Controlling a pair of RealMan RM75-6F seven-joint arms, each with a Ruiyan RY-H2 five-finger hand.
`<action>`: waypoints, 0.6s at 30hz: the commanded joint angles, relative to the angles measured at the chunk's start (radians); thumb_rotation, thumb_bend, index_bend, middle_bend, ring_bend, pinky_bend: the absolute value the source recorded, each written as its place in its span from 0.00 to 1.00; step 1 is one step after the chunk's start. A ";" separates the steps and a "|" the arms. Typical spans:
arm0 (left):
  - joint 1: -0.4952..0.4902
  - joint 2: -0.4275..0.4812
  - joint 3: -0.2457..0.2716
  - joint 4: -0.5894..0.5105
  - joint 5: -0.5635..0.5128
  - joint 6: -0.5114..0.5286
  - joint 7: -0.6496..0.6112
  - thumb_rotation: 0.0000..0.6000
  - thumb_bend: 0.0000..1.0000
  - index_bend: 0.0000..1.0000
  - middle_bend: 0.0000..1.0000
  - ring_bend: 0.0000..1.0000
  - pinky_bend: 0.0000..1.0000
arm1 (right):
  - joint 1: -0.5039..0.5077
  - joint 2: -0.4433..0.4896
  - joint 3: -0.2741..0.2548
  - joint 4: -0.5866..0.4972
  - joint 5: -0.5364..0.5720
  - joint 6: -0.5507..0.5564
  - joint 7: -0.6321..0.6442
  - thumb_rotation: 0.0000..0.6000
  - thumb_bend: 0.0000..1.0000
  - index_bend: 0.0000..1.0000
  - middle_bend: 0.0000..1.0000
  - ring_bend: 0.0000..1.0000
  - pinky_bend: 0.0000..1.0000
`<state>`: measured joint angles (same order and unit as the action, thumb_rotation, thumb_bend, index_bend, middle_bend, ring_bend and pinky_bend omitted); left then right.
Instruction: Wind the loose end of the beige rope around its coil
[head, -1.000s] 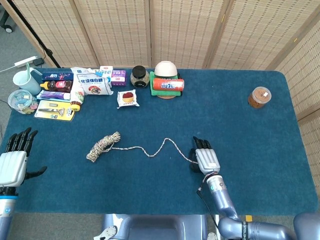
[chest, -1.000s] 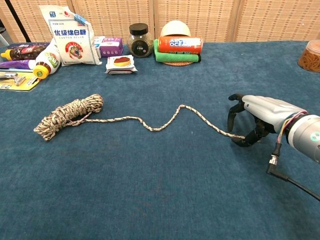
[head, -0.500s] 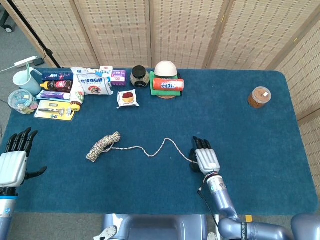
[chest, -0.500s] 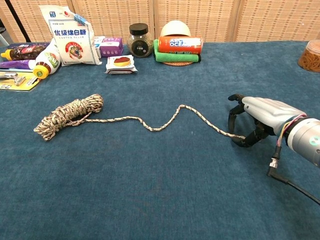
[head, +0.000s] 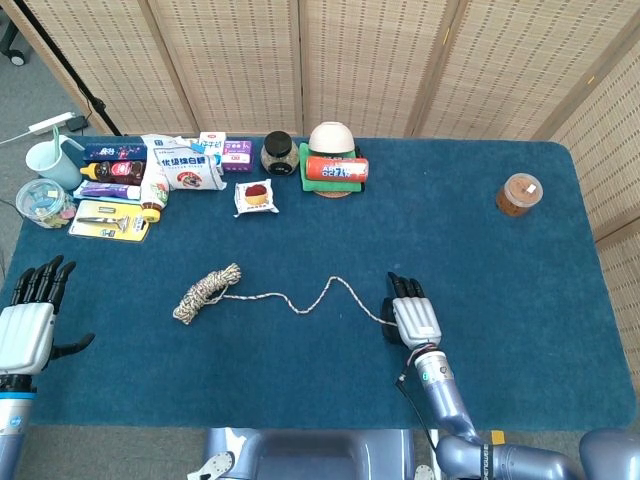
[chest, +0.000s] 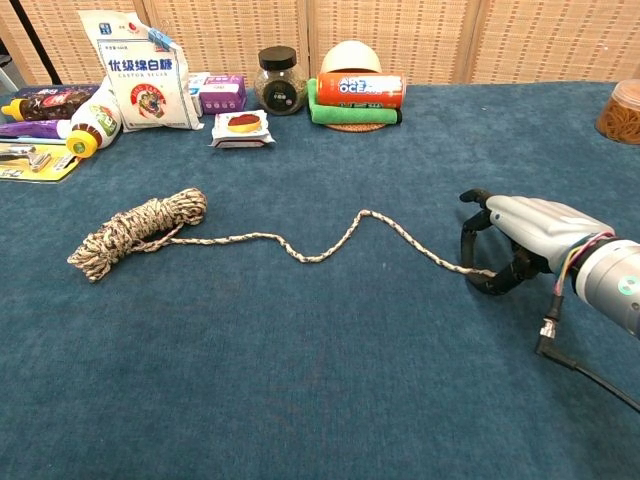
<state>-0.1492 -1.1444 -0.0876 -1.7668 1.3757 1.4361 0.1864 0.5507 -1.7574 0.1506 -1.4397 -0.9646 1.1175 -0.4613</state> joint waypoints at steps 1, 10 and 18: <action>0.000 -0.001 0.000 0.000 0.000 0.000 0.001 1.00 0.06 0.00 0.00 0.00 0.00 | -0.001 -0.001 0.000 0.002 -0.002 0.000 -0.001 1.00 0.43 0.54 0.00 0.00 0.00; 0.000 -0.008 -0.002 0.003 -0.003 0.004 0.012 1.00 0.06 0.00 0.00 0.00 0.00 | -0.007 -0.003 -0.002 0.006 -0.015 0.003 0.000 1.00 0.44 0.56 0.00 0.00 0.00; -0.017 -0.013 -0.010 0.017 -0.025 -0.029 0.010 1.00 0.06 0.00 0.00 0.00 0.00 | -0.015 0.012 0.000 -0.014 -0.041 0.015 0.012 1.00 0.45 0.57 0.00 0.00 0.00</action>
<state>-0.1632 -1.1556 -0.0952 -1.7525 1.3547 1.4116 0.1969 0.5371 -1.7483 0.1498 -1.4510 -1.0024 1.1302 -0.4513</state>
